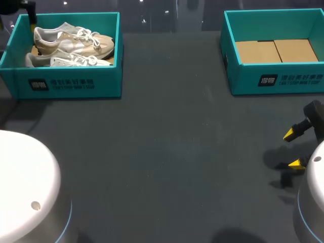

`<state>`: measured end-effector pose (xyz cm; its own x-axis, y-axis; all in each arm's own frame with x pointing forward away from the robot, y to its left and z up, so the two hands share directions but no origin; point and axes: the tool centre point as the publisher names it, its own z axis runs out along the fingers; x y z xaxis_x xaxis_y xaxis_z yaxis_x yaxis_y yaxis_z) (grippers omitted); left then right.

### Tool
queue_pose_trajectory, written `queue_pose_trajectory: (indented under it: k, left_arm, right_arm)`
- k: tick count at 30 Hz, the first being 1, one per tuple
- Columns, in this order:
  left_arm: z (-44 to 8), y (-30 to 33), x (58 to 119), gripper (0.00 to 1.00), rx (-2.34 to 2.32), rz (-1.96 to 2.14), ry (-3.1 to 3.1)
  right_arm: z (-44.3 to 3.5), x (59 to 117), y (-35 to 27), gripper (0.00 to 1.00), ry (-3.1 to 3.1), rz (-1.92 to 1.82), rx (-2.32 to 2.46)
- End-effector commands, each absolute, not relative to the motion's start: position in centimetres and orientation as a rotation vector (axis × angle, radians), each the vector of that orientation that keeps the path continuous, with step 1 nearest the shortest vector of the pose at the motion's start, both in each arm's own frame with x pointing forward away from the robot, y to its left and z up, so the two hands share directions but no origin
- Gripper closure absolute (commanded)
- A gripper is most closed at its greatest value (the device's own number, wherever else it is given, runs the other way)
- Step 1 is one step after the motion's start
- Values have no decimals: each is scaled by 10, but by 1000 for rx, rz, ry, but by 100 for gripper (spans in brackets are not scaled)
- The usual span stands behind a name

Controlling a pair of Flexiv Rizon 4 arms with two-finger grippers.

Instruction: Take the shoe out of the shoebox, open the shoe tongue, remove and reinsert the insole, then place the shoe into the shoebox

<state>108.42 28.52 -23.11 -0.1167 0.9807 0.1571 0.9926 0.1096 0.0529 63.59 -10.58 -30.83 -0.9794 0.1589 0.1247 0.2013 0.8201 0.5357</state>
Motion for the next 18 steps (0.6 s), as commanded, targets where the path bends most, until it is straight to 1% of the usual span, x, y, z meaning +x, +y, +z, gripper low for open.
queue_pose_trajectory:
  k: [1,14,18]
  left_arm:
    - [-239,287,1075,0,-2049,-235,-2286]
    - [-259,279,1062,0,-2114,-147,-2227]
    - [-265,276,1058,4,-2128,-121,-2200]
  right_arm:
    - [-308,634,-106,0,-2929,-872,-291]
    - [-308,634,-106,0,-2929,-872,-291]
    - [-308,634,-106,0,-2929,-872,-291]
